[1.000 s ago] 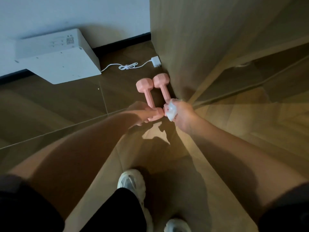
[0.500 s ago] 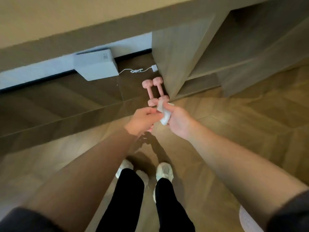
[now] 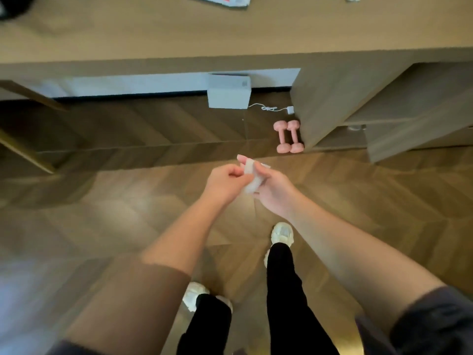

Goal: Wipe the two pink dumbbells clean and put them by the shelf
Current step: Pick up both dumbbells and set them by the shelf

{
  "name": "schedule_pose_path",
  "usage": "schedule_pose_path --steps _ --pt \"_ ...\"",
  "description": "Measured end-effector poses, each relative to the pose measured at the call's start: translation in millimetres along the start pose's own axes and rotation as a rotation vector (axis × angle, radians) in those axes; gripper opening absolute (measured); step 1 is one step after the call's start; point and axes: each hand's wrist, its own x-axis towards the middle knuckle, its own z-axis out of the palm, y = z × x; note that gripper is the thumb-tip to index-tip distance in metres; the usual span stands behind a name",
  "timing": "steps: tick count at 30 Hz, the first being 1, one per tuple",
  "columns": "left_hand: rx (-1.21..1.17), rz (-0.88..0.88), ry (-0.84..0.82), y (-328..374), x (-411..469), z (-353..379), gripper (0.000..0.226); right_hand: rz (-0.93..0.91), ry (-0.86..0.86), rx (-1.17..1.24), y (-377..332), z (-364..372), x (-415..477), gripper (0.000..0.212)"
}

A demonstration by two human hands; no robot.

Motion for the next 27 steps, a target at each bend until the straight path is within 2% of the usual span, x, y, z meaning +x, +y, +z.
schedule_pose_path --steps 5,8,11,15,27 --pt "-0.071 -0.044 0.118 -60.8 -66.6 -124.1 0.009 -0.028 -0.021 -0.390 55.7 117.3 -6.0 0.031" --pt "-0.113 -0.056 0.163 -81.5 -92.2 -184.9 0.010 -0.121 0.005 -0.527 69.2 177.0 -6.6 0.021" --pt "-0.174 -0.047 0.253 -108.8 -106.8 -248.0 0.012 -0.153 -0.048 -0.662 75.7 235.4 7.2 0.015" --pt "-0.250 -0.077 0.286 -136.7 -113.9 -298.8 0.011 -0.157 -0.037 -0.719 79.5 278.4 29.3 0.014" --pt "-0.316 -0.197 0.515 -213.1 -91.4 -559.5 0.008 -0.140 -0.145 -0.935 108.4 531.9 169.7 0.004"
